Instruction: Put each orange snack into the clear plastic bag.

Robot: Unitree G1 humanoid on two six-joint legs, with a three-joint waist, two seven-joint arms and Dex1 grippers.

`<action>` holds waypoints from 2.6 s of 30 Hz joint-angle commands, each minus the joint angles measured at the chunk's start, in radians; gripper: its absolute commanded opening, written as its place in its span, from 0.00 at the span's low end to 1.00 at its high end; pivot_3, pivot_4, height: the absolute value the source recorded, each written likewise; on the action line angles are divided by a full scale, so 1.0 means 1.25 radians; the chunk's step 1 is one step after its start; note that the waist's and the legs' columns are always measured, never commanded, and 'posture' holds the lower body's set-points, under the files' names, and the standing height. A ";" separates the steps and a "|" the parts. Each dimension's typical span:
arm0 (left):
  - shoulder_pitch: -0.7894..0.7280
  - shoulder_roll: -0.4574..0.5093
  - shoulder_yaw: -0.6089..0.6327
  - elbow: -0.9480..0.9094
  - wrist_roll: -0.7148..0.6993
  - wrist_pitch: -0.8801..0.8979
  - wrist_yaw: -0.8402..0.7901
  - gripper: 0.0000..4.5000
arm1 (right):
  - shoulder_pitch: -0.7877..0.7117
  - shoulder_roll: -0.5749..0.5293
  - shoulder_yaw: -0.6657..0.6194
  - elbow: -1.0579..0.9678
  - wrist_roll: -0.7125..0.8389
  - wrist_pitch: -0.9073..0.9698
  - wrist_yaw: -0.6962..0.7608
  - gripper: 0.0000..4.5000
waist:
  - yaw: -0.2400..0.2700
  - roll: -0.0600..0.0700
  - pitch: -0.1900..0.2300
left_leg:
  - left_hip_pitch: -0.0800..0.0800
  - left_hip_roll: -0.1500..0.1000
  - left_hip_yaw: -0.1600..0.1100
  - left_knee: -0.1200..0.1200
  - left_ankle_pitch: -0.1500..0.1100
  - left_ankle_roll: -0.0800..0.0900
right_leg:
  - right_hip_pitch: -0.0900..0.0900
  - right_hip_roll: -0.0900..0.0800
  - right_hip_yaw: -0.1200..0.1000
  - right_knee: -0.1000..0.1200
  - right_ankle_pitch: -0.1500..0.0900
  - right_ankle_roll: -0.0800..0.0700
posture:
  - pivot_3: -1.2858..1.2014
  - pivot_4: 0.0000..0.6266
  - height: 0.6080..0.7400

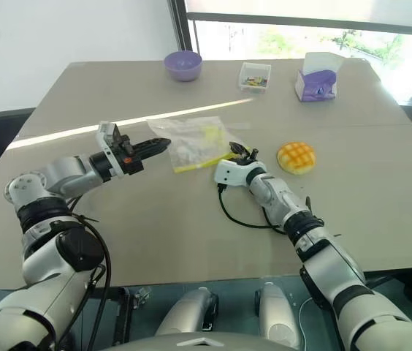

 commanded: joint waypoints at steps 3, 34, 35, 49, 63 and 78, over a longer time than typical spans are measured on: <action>0.012 -0.001 0.019 -0.031 -0.044 0.003 0.025 0.00 | 0.001 -0.034 -0.008 -0.013 0.003 0.004 0.005 0.00 | -0.002 0.000 0.000 | 0.000 0.000 0.000 0.000 0.000 0.000 | 0.000 0.000 0.000 0.000 0.000 0.000 | 0.52 0.24 1.00; 0.421 0.253 -0.793 -0.813 0.776 -0.928 -0.589 0.37 | 0.018 -0.080 -0.063 -0.415 0.026 0.380 0.279 0.00 | -0.001 0.000 0.002 | -0.015 0.003 0.005 -0.013 0.001 0.000 | -0.019 0.001 0.003 -0.008 0.001 -0.002 | 0.52 0.24 1.00; 0.421 0.247 -0.800 -0.815 0.791 -0.928 -0.581 0.37 | 0.019 -0.077 -0.063 -0.420 0.027 0.386 0.280 0.00 | -0.001 0.000 0.002 | -0.015 0.003 0.005 -0.013 0.001 0.000 | -0.019 0.002 0.003 -0.008 0.001 -0.002 | 0.52 0.24 1.00; 0.387 0.176 -0.850 -0.823 0.947 -0.931 -0.514 0.37 | 0.034 -0.041 -0.050 -0.481 0.025 0.441 0.299 0.00 | -0.002 0.000 0.002 | -0.015 0.003 0.006 -0.011 0.001 0.000 | -0.019 0.002 0.003 -0.005 0.001 -0.002 | 0.52 0.24 1.00; 0.378 0.136 -0.864 -0.840 1.012 -0.893 -0.501 0.37 | 0.038 -0.037 -0.046 -0.499 0.025 0.462 0.307 0.00 | -0.001 0.000 0.002 | -0.014 0.003 0.006 -0.010 0.001 -0.001 | -0.019 0.002 0.003 -0.003 0.001 -0.002 | 0.52 0.24 1.00; 0.367 0.120 -0.881 -0.842 1.033 -0.897 -0.527 0.07 | 0.046 -0.035 -0.044 -0.519 0.022 0.476 0.316 0.00 | -0.002 0.000 0.002 | -0.014 0.003 0.006 -0.009 0.001 -0.001 | -0.019 0.002 0.004 -0.001 0.001 -0.002 | 0.52 0.24 1.00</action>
